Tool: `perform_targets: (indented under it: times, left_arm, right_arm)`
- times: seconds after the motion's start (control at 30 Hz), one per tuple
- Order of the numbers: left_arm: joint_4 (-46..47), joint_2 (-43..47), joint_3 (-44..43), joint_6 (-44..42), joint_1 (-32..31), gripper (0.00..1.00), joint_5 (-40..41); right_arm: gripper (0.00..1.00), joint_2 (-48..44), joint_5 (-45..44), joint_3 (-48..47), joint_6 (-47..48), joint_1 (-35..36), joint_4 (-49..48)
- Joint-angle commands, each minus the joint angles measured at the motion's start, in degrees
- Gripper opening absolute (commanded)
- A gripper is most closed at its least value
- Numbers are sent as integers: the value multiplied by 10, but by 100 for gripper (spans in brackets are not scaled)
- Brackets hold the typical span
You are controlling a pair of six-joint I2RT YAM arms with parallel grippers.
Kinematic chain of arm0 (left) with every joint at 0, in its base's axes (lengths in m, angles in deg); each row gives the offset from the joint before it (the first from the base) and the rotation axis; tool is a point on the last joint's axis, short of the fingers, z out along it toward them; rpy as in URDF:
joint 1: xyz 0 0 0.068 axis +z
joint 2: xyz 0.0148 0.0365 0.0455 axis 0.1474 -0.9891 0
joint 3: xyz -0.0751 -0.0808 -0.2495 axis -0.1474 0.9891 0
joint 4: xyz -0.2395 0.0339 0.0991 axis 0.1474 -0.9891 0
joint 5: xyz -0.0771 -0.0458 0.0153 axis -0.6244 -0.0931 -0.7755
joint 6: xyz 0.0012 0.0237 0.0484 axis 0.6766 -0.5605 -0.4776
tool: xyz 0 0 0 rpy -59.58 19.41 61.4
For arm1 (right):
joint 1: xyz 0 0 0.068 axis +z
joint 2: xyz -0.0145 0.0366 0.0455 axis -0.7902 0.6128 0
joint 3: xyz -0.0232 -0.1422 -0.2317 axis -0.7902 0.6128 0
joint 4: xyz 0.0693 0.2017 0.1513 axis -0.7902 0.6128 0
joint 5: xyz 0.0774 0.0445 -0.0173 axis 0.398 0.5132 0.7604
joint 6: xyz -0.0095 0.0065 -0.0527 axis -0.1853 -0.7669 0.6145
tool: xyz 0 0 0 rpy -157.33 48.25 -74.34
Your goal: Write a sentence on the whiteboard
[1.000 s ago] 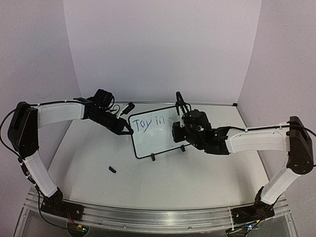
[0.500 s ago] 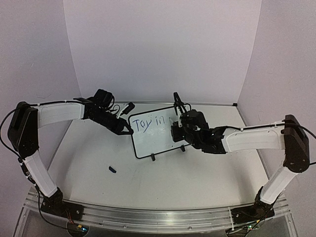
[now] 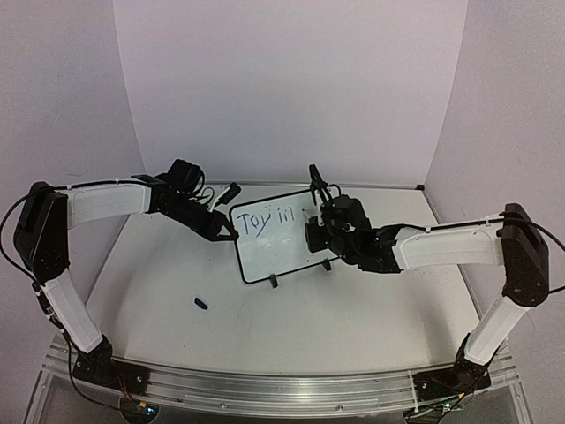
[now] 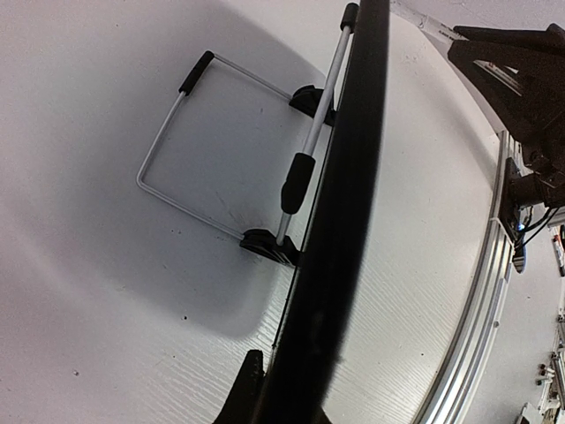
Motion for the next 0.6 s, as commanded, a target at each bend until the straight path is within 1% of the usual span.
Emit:
perform_targets:
  times: [0.0,0.33,0.57]
  left_arm:
    - [-16,-10,-15,-8,-3,0,43]
    - [-16,-10,-16,-8,-2,0,44]
    - [-16,-9,-15,-8,-2,0,44]
  right_arm:
    - [0,2,-25,-11,0,-10,-10]
    - [0,-16,-35,2,-2,-15,-6]
    - [0,-55,-18,20,2,-15,-12]
